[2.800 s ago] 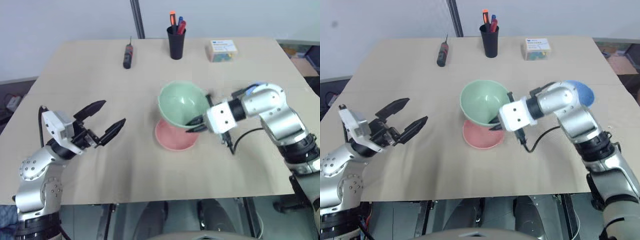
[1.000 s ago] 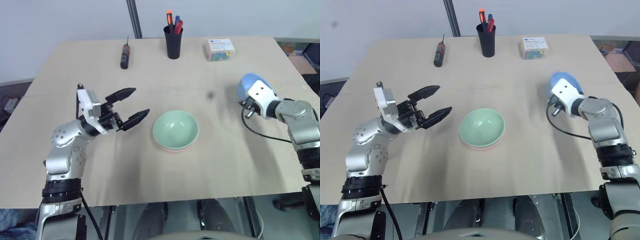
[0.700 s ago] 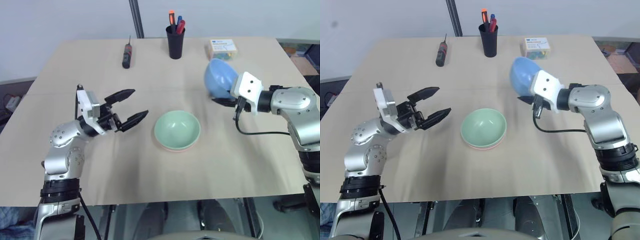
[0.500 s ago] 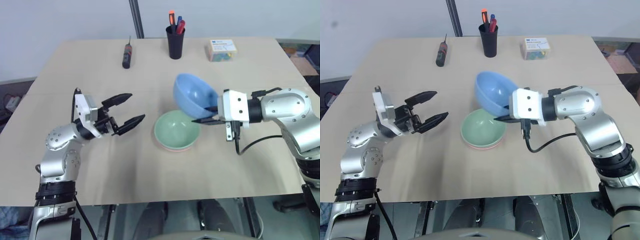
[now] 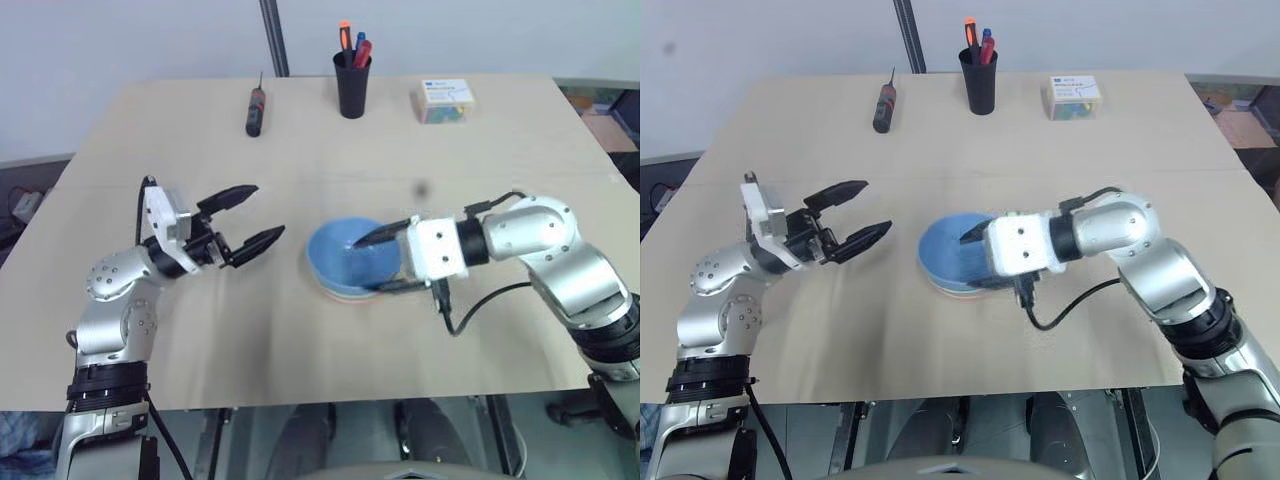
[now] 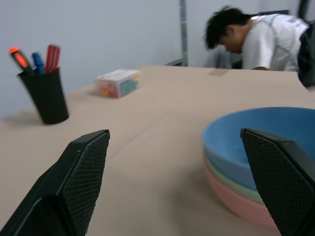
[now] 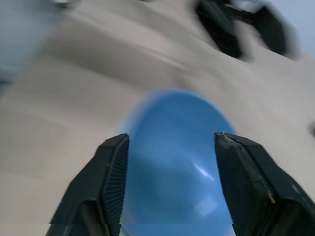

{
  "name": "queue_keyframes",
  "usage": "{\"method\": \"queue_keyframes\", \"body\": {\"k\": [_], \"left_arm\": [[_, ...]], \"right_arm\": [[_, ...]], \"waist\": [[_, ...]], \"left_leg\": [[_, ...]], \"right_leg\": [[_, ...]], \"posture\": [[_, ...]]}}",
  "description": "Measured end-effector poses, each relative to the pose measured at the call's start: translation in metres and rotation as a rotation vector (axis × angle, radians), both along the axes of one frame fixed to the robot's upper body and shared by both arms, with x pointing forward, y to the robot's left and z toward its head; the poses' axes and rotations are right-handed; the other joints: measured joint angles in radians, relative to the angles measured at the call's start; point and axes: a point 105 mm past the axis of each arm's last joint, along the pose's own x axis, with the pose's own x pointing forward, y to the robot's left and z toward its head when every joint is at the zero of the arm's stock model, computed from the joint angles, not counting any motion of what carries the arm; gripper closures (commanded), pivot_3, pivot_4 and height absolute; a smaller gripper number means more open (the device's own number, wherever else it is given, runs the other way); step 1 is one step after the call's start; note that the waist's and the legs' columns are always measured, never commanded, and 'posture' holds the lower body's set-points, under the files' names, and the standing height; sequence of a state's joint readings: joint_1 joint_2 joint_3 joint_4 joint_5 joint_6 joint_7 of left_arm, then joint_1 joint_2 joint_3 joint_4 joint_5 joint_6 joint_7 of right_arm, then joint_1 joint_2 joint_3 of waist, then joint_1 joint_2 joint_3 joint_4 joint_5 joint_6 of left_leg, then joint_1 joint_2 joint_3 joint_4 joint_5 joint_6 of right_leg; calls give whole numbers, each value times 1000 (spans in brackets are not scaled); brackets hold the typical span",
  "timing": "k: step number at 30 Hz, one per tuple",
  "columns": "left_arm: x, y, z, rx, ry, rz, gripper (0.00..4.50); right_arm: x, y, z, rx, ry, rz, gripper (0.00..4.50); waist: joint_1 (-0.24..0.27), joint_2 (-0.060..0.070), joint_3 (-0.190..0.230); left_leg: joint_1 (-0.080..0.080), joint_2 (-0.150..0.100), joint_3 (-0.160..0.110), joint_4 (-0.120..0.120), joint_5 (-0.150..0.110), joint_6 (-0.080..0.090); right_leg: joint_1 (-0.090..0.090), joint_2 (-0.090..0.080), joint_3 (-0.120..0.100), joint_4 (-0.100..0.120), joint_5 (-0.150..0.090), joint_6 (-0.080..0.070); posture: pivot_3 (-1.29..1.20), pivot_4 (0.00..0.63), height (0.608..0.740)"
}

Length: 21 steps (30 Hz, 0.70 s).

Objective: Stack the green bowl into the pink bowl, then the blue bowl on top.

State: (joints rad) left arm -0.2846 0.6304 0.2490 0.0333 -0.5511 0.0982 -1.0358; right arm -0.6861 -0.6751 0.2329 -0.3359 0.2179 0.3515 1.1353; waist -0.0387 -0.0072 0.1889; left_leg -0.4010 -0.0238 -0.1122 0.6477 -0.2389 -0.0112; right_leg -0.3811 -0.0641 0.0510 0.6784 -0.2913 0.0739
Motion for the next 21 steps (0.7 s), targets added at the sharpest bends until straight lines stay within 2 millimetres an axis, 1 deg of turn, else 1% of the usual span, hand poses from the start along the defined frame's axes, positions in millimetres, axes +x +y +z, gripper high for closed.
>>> {"method": "queue_keyframes", "body": {"k": [1,3,4,5,7,10,12,14,16,17,19,21], "left_arm": [[0,2,-2,5,15,22,0],[-1,5,-4,4,33,53,0],[-3,9,-4,8,38,99,0],[-5,11,-5,10,43,118,0],[-11,14,-8,18,45,149,0],[-20,25,-18,15,75,216,0],[-23,29,-20,16,79,237,0],[-33,31,-30,43,103,257,0],[-37,33,-37,57,126,270,0],[-42,34,-44,66,152,284,0],[-43,34,-46,68,157,286,0],[-46,33,-43,76,141,286,0]], "right_arm": [[8,-12,5,48,23,-57,1683],[18,-32,8,104,57,-135,1683],[24,-51,8,169,98,-194,1683],[26,-60,6,200,121,-216,1683],[25,-78,0,271,179,-240,1683],[18,-109,-15,349,286,-278,1683],[16,-116,-19,359,306,-283,1683],[13,-131,-32,359,347,-299,1683],[14,-140,-41,363,370,-319,1683],[16,-151,-53,369,392,-347,1683],[17,-157,-58,370,401,-365,1683],[19,-168,-68,366,397,-378,1683]], "waist": [[0,0,0],[1,0,0],[2,0,0],[2,0,0],[2,0,0],[-1,0,0],[-1,0,0],[-1,0,0],[-1,0,0],[0,0,0],[0,0,0],[0,0,0]], "left_leg": [[0,0,0,0,0,0],[0,0,0,-1,0,0],[0,1,0,-1,0,0],[0,1,0,-1,0,0],[0,1,1,-2,0,0],[1,2,3,-2,0,0],[2,2,4,-2,0,0],[4,2,4,-2,0,0],[4,2,6,-2,0,0],[4,2,7,-2,0,0],[4,2,8,-1,0,0],[4,2,9,-1,0,0]], "right_leg": [[0,0,0,0,0,0],[0,0,0,-1,0,0],[0,0,0,-1,0,0],[0,-1,1,-2,0,0],[0,-1,1,-2,0,0],[0,-1,2,-1,0,0],[0,-1,3,0,0,0],[3,-1,3,0,0,0],[3,-1,3,0,0,0],[3,-1,3,0,0,0],[3,-1,3,0,0,0],[3,0,2,0,0,0]], "posture": [[0,150,740],[0,150,740],[0,150,740],[0,150,740],[0,150,740],[0,150,740],[0,150,740],[0,150,740],[0,150,740],[0,150,740],[0,150,740],[0,150,740]]}}
